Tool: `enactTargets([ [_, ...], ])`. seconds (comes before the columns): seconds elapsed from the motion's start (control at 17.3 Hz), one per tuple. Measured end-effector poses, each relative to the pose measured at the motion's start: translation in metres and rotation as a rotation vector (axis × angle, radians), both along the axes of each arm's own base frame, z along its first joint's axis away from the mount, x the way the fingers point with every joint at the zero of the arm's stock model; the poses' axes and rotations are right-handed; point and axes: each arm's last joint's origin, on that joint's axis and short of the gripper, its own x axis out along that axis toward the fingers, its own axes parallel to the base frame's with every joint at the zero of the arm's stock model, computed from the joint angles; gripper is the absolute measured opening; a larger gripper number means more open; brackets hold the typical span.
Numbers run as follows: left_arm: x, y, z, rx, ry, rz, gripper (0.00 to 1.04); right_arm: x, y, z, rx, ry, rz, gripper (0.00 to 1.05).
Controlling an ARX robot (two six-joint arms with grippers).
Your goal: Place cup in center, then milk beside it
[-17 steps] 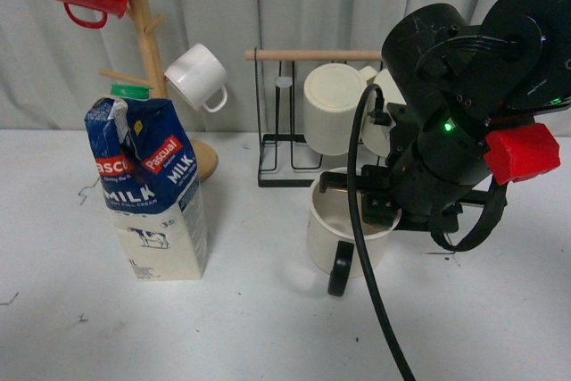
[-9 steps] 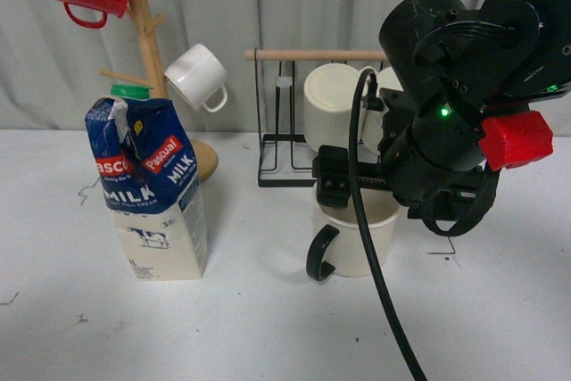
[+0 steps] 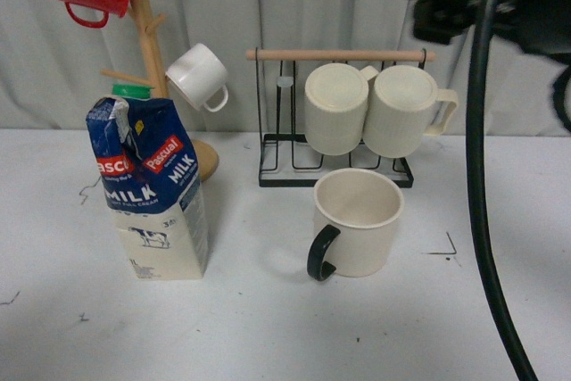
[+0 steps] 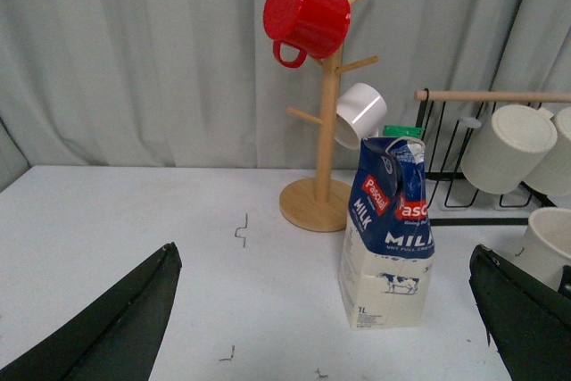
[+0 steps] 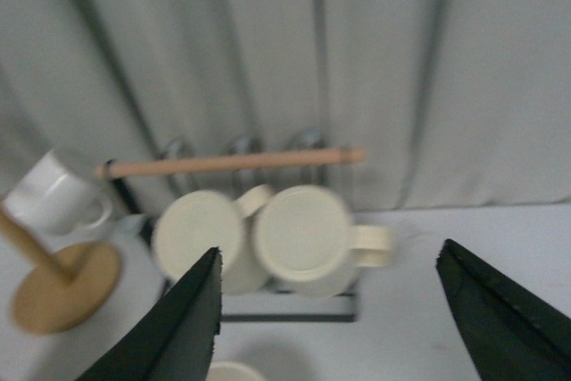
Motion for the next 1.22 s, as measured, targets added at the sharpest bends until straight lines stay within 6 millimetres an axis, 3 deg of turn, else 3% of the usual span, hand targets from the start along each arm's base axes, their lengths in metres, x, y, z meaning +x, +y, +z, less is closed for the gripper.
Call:
enactTargets([
  [0.12,0.0,0.0,0.0,0.0,0.0,0.001,0.98,-0.061,-0.044,0.014,-0.089,-0.226,-0.143,0.57],
  [0.17,0.0,0.0,0.0,0.0,0.0,0.0,0.98,-0.083,-0.056,0.017,-0.102,-0.288,-0.175,0.44],
  [0.35,0.0,0.0,0.0,0.0,0.0,0.001,0.98,-0.118,-0.067,-0.027,-0.15,-0.187,-0.129,0.06],
  [0.81,0.0,0.0,0.0,0.0,0.0,0.0,0.98,-0.173,-0.093,-0.045,-0.149,-0.224,-0.148,0.02],
  [1.22,0.0,0.0,0.0,0.0,0.0,0.0,0.98,-0.187,-0.092,-0.051,-0.148,-0.217,-0.139,0.02],
])
